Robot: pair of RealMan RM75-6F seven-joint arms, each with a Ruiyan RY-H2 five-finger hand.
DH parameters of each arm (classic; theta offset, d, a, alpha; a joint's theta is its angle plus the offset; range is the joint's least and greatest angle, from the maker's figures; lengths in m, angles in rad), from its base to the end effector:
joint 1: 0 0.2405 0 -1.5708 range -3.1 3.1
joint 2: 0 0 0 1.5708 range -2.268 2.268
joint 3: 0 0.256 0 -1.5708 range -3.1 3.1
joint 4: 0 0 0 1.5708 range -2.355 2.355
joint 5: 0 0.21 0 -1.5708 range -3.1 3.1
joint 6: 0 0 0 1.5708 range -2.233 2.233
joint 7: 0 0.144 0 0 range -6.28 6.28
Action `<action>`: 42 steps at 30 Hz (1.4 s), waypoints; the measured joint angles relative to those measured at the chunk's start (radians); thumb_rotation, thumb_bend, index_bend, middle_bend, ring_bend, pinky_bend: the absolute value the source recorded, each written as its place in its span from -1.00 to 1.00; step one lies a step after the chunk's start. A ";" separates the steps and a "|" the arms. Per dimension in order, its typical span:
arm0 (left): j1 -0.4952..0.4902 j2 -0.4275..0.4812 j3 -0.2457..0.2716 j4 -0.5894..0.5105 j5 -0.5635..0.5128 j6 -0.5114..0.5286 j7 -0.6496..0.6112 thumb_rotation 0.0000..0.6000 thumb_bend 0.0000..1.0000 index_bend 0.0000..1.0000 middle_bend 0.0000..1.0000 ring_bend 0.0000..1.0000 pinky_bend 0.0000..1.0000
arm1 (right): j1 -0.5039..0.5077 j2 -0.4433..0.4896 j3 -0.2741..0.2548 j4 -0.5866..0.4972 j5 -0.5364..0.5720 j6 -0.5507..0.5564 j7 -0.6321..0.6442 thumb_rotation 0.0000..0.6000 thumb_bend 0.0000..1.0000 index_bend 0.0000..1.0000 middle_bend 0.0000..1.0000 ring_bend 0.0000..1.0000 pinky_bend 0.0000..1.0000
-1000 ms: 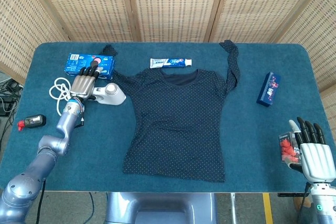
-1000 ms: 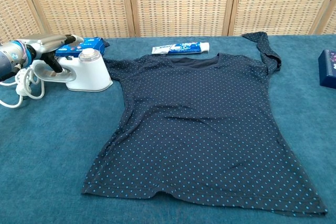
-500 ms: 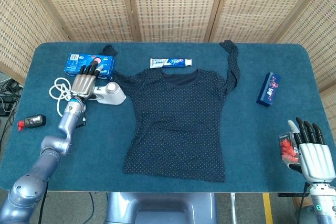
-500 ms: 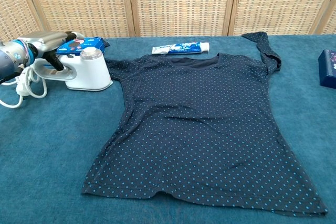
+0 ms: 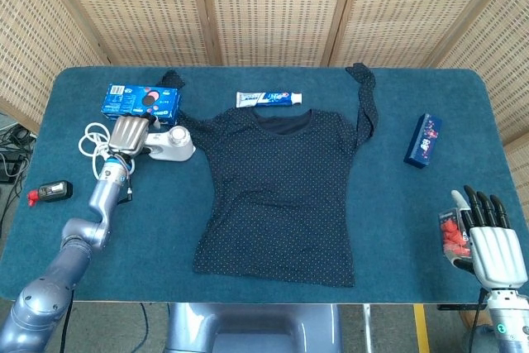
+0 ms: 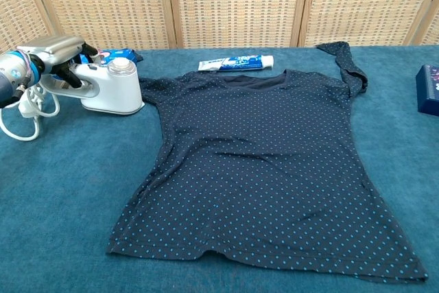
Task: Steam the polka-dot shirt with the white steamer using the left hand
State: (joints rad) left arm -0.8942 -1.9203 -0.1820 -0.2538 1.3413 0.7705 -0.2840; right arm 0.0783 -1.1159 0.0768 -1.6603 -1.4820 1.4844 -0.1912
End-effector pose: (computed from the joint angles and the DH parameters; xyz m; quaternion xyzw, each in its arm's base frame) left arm -0.2414 0.4703 0.0113 -0.6824 -0.3388 -0.3291 0.5579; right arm -0.3028 -0.1838 0.1602 0.6104 -0.3429 0.3487 0.6231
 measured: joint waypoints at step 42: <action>-0.046 0.113 -0.052 -0.258 0.012 0.130 -0.123 1.00 0.44 1.00 0.55 0.46 0.71 | -0.004 0.018 -0.001 -0.016 -0.010 0.012 0.038 1.00 -1.00 -1.00 -1.00 -1.00 -1.00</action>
State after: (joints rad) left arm -0.9406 -1.8072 -0.2340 -0.5115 1.3531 0.9001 -0.4067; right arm 0.0744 -1.0975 0.0758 -1.6760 -1.4916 1.4966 -0.1528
